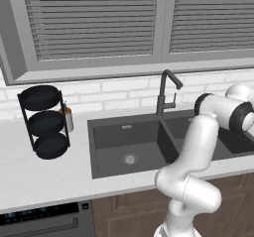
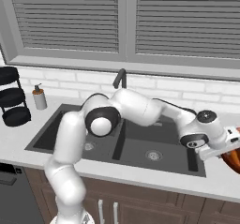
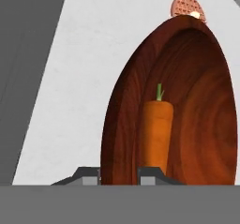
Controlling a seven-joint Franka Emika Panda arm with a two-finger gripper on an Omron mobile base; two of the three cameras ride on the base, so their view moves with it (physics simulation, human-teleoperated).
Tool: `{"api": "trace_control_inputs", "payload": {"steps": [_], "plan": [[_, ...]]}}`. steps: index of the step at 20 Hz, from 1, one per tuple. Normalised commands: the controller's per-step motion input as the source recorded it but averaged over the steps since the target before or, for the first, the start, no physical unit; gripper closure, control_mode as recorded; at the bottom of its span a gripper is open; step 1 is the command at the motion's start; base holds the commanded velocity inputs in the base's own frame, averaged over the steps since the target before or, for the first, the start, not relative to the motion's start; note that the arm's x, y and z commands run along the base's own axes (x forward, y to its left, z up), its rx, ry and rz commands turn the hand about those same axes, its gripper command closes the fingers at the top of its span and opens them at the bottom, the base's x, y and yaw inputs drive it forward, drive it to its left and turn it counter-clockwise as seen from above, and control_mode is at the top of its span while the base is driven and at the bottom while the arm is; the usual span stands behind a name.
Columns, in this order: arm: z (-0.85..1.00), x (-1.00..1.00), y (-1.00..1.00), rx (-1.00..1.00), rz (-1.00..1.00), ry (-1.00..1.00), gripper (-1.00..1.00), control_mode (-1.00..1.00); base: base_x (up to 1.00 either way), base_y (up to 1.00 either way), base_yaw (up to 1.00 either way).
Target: Pick the carrot from the sink and place it in the bowl. Then pick the bowl and place it in the microwave. Then close the microwave door and press the start button.
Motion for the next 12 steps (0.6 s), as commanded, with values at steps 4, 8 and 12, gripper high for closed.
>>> {"api": "trace_control_inputs", "payload": {"steps": [4, 8, 12], "plan": [[0.48, -0.45, 0.45, -0.17, 0.32, 0.0, 1.0, -1.0, 0.0, 0.0, 0.0], [0.62, -0.33, 0.17, -0.14, 0.34, 0.03, 1.0, -1.0, 0.0, 0.0, 0.0], [0.85, -0.18, 0.23, -0.01, 0.19, 0.1, 1.0, -1.0, 0.0, 0.0, 0.0]]}}
